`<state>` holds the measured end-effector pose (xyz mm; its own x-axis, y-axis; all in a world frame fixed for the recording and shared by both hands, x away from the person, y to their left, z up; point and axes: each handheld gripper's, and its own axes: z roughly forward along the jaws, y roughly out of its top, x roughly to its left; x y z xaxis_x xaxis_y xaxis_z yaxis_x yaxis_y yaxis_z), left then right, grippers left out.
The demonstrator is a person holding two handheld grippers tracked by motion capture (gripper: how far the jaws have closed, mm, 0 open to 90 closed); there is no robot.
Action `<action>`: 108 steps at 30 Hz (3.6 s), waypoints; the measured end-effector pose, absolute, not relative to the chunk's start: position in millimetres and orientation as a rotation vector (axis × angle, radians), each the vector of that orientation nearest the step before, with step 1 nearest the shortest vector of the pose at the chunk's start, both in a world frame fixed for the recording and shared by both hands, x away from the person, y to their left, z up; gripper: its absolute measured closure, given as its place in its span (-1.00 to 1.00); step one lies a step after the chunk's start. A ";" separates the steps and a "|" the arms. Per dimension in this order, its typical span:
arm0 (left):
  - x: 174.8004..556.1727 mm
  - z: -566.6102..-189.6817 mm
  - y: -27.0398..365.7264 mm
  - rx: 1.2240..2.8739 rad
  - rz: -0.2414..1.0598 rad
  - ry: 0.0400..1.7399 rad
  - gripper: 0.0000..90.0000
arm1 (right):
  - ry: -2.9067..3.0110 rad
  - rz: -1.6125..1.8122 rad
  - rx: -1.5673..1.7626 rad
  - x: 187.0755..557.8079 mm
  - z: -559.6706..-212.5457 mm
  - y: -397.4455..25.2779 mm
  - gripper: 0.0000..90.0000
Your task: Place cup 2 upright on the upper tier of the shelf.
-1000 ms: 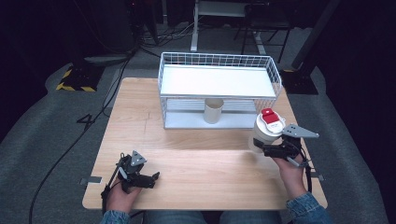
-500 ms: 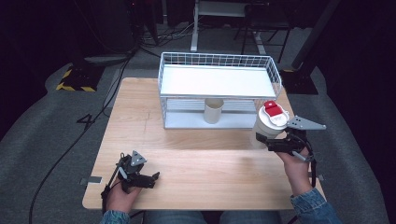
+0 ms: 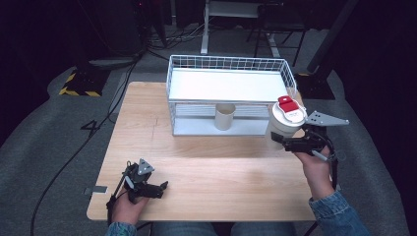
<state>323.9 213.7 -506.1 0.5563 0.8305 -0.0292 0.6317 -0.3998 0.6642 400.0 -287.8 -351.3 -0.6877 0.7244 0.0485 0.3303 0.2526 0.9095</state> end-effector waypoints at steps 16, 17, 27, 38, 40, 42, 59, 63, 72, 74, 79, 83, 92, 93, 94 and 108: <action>323.9 -506.2 213.6 2.160 0.410 1.168 -0.99 | 2.123 1.469 0.901 417.7 -310.9 -276.5 -0.67; 323.9 -506.1 213.7 2.161 0.409 1.169 -0.99 | 2.122 1.470 0.897 418.6 -308.8 -275.7 -0.67; 323.9 -506.1 213.7 2.161 0.408 1.169 -0.99 | 2.117 1.496 0.862 431.1 -284.6 -262.8 -0.67; 324.0 -506.0 213.8 2.161 0.409 1.168 -0.99 | 2.096 1.520 0.855 452.1 -261.2 -244.0 -0.67; 324.4 -506.1 213.8 2.163 0.409 1.164 -0.99 | 2.094 1.519 0.852 456.0 -257.9 -240.9 -0.67; 324.8 -506.0 213.8 2.165 0.407 1.163 -0.99 | 2.091 1.518 0.857 460.6 -255.0 -237.5 -0.67; 325.7 -505.7 213.8 2.169 0.406 1.162 -0.99 | 2.101 1.496 0.875 505.4 -251.6 -204.5 -0.67; 326.1 -505.7 213.5 2.166 0.403 1.165 -0.99 | 2.108 1.468 0.870 515.8 -250.9 -196.4 -0.67; 326.1 -505.8 213.5 2.165 0.403 1.165 -0.99 | 2.098 1.457 0.885 533.6 -253.5 -180.7 -0.67; 326.1 -505.8 213.5 2.165 0.403 1.164 -0.99 | 2.097 1.456 0.888 534.8 -253.9 -179.4 -0.67; 326.0 -505.8 213.3 2.163 0.402 1.167 -0.99 | 2.099 1.454 0.894 543.0 -258.8 -171.8 -0.67; 326.6 -505.7 213.7 2.167 0.408 1.160 -0.99 | 2.107 1.454 0.903 546.8 -262.9 -166.2 -0.67; 327.1 -505.5 213.8 2.170 0.401 1.160 -0.99 | 2.120 1.447 0.916 551.9 -271.7 -157.7 -0.67; 327.2 -505.5 213.8 2.170 0.401 1.160 -0.99 | 2.122 1.446 0.914 552.1 -272.3 -157.2 -0.67; 327.1 -505.4 213.8 2.170 0.402 1.161 -0.99 | 2.123 1.446 0.915 552.3 -272.9 -156.8 -0.67; 327.1 -505.5 213.7 2.170 0.401 1.161 -0.99 | 2.134 1.464 0.929 555.5 -278.6 -154.5 -0.67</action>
